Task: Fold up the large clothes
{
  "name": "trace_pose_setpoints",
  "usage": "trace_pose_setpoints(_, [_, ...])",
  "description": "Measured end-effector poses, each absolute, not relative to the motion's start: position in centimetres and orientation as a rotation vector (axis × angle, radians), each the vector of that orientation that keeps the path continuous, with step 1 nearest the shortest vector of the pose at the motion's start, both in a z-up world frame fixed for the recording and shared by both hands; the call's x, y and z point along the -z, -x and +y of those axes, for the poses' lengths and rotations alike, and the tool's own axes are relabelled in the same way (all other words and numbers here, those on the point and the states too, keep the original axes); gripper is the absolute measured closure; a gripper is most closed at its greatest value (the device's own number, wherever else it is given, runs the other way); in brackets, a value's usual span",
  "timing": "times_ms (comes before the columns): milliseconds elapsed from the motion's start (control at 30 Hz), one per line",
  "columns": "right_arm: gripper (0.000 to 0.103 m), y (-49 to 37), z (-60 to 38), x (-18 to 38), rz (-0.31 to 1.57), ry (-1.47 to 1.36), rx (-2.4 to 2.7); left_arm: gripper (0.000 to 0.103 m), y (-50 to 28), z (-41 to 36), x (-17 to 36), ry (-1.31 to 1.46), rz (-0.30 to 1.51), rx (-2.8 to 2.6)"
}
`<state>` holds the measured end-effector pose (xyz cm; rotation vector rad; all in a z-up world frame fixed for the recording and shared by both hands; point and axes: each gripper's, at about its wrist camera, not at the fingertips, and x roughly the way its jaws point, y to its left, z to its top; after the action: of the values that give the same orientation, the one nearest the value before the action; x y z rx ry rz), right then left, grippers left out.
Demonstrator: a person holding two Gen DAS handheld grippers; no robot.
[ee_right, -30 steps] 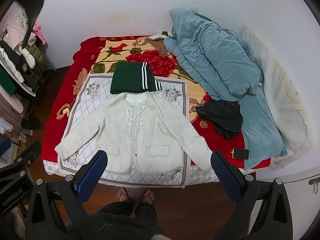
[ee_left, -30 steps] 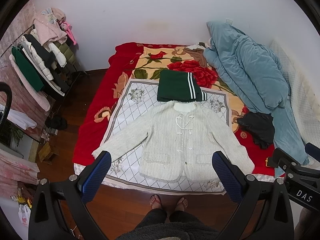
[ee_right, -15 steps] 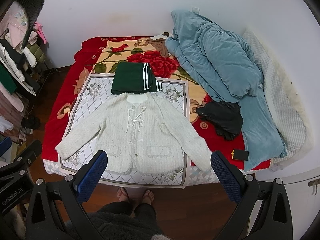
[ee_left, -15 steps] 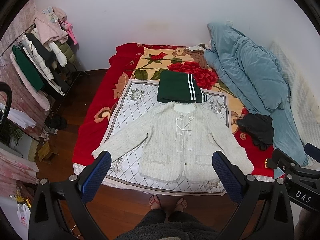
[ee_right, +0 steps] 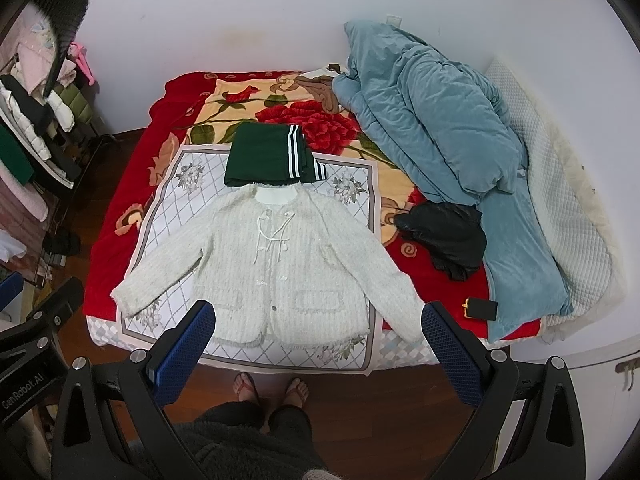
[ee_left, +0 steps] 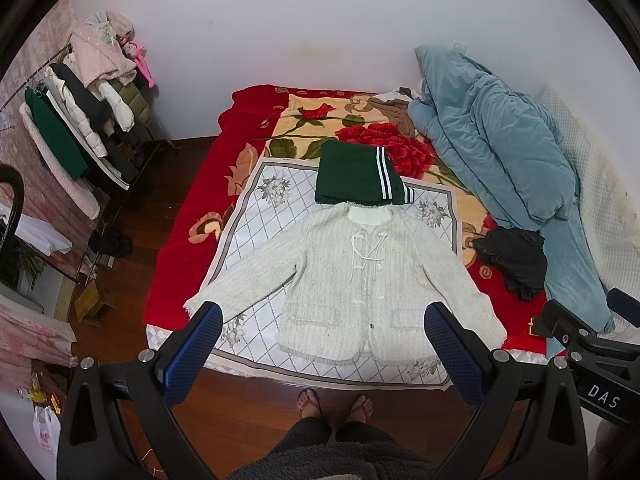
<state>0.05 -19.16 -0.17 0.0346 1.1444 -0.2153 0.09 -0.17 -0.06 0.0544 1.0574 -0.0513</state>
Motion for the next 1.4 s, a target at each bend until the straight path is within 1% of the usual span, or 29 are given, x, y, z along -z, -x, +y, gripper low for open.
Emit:
trace_pose_setpoints(200, [0.000,-0.2,-19.1,0.2,1.145,-0.049,0.222,0.000,-0.9,-0.7,0.2,-0.059,1.060,0.058])
trace_pose_setpoints(300, [0.000,-0.4,-19.5,0.9,1.113,-0.106,0.225,0.000,-2.6,-0.8,1.3,-0.083,1.039,0.041])
trace_pose_setpoints(367, [0.000,-0.8,-20.4,2.4,1.110,-0.170,0.230,0.000,-3.7,-0.7,2.6,-0.096,1.016,0.025])
trace_pose_setpoints(467, [0.000,-1.0,-23.9,7.0,1.145,-0.334,0.295,0.000,-5.7,-1.1,5.9,-0.131,0.987,0.008])
trace_pose_setpoints(500, [0.006,-0.8,-25.8,9.1,1.150,-0.394,0.345,0.000,-6.7,-1.7,7.4,-0.151,0.990,-0.002])
trace_pose_setpoints(533, [0.018,-0.5,-27.5,11.4,1.160,-0.445,0.390,0.000,-7.6,-2.3,9.2,-0.160,0.999,0.001])
trace_pose_setpoints(600, [0.033,0.4,-30.9,16.0,1.189,-0.540,0.462,0.000,-8.4,-3.0,11.9,-0.174,1.009,-0.007])
trace_pose_setpoints(767, [0.032,4.3,-39.8,29.6,1.218,-0.849,0.640,0.000,-11.8,-7.5,22.5,-0.229,1.113,-0.049])
trace_pose_setpoints(833, [0.032,5.5,-43.1,36.4,1.225,-0.993,0.673,0.000,-13.0,-9.1,26.6,-0.241,1.160,-0.064])
trace_pose_setpoints(867, [0.032,6.1,-44.6,39.6,1.215,-1.059,0.687,0.000,-13.7,-10.2,29.5,-0.247,1.197,-0.075])
trace_pose_setpoints(900, [0.032,6.9,-46.2,43.3,1.209,-1.129,0.708,0.000,-14.1,-10.6,30.9,-0.247,1.218,-0.077])
trace_pose_setpoints(933, [0.032,7.9,-47.7,46.8,1.197,-1.206,0.734,0.000,-14.6,-12.0,33.8,-0.250,1.249,-0.083])
trace_pose_setpoints(1000, [0.032,9.0,-50.0,52.8,1.147,-1.332,0.772,0.000,-15.1,-13.8,37.6,-0.257,1.297,-0.088])
trace_pose_setpoints(1133, [0.032,10.2,-52.8,63.6,1.037,-1.573,0.855,0.000,-15.7,-18.0,43.4,-0.269,1.367,-0.068])
trace_pose_setpoints(1167, [0.032,10.5,-53.4,65.2,0.994,-1.622,0.861,0.000,-15.8,-19.4,44.6,-0.277,1.381,-0.058])
trace_pose_setpoints(1200, [0.037,10.9,-53.9,66.7,0.903,-1.689,0.858,0.000,-15.8,-20.3,45.4,-0.284,1.386,-0.048])
trace_pose_setpoints(1233, [0.063,11.3,-54.3,67.2,0.830,-1.714,0.860,0.000,-15.8,-21.7,46.1,-0.297,1.390,-0.033])
trace_pose_setpoints(1267, [0.073,11.5,-54.6,67.0,0.758,-1.704,0.876,0.000,-16.1,-22.7,46.6,-0.301,1.388,-0.019])
trace_pose_setpoints(1333, [0.087,11.5,-55.0,65.2,0.678,-1.635,0.898,0.000,-16.0,-24.7,47.0,-0.312,1.373,0.015])
trace_pose_setpoints(1400, [0.088,10.8,-55.2,63.3,0.626,-1.567,0.865,0.000,-16.0,-26.2,47.3,-0.319,1.361,0.041])
